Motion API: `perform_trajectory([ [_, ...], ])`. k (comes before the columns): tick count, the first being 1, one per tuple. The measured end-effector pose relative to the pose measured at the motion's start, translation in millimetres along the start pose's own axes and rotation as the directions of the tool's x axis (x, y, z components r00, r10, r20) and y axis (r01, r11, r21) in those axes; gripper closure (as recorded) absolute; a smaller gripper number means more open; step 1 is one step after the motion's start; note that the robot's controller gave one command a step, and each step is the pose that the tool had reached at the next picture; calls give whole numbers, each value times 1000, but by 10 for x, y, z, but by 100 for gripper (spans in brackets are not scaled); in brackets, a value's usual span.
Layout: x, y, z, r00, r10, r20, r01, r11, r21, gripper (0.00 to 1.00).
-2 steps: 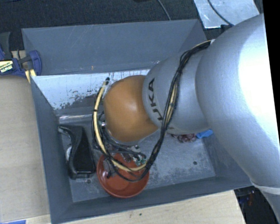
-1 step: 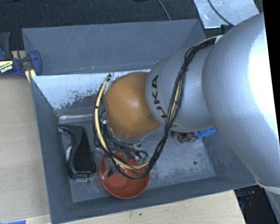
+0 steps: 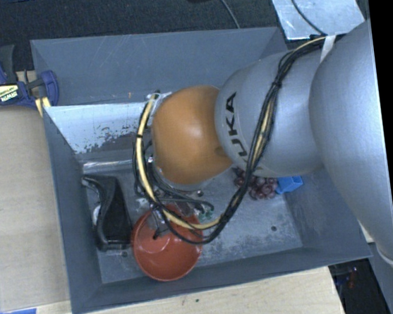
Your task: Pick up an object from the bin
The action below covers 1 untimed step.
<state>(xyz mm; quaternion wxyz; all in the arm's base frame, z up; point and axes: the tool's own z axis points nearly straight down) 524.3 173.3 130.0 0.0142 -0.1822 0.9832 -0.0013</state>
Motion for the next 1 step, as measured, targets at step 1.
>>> perform_trajectory([
  [1, -11, -4, -198, 1000, 0, 2, 0, 1000, 1, 100],
])
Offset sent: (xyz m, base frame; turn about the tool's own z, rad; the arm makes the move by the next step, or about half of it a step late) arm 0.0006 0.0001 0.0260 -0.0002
